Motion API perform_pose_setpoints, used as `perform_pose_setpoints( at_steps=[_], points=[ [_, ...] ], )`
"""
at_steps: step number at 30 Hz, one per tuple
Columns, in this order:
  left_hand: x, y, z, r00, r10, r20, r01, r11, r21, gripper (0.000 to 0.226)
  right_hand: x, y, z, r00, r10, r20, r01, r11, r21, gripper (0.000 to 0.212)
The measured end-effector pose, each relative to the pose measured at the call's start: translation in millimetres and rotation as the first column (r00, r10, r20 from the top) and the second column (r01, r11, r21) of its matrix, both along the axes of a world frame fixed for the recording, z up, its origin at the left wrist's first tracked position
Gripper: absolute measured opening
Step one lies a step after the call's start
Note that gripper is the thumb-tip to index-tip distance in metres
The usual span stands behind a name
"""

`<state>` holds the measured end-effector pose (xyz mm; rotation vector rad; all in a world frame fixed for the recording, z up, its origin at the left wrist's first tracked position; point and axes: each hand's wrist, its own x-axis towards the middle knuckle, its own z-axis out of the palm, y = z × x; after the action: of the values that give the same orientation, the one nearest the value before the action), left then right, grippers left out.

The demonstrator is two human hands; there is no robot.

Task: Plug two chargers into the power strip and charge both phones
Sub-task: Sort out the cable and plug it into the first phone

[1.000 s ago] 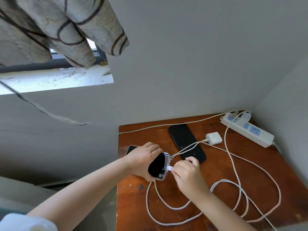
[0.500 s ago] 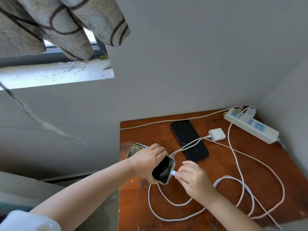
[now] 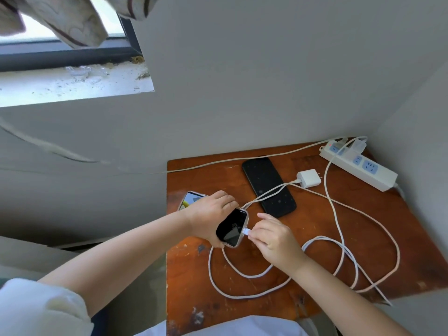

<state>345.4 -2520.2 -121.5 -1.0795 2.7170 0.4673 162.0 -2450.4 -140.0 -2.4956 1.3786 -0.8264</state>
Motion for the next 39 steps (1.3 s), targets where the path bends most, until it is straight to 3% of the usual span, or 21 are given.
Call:
perform_pose_setpoints(
  at_steps=[10, 17, 27, 39],
  points=[
    [2.1, -1.8, 3.3, 0.994, 0.093, -0.057, -0.093, 0.996, 0.012, 0.088, 2.9, -7.6, -0.4, 0.997, -0.058, 0.041, 0.059, 0.998, -0.014, 0.017],
    [2.3, -3.6, 3.7, 0.995, 0.074, -0.063, -0.075, 0.997, -0.015, 0.085, 6.7, -5.9, 1.1, 0.997, -0.062, 0.055, 0.064, 0.997, -0.039, 0.017],
    [4.0, -12.1, 6.2, 0.998, -0.034, 0.049, 0.035, 0.999, -0.032, 0.087, 16.0, -0.3, -9.3, 0.987, -0.127, 0.099, 0.129, 0.992, -0.015, 0.019],
    [11.5, -0.7, -2.0, 0.995, -0.032, 0.097, 0.033, 0.999, -0.008, 0.084, 24.5, 8.5, -16.2, 0.985, -0.126, 0.122, 0.123, 0.992, 0.033, 0.02]
  ],
)
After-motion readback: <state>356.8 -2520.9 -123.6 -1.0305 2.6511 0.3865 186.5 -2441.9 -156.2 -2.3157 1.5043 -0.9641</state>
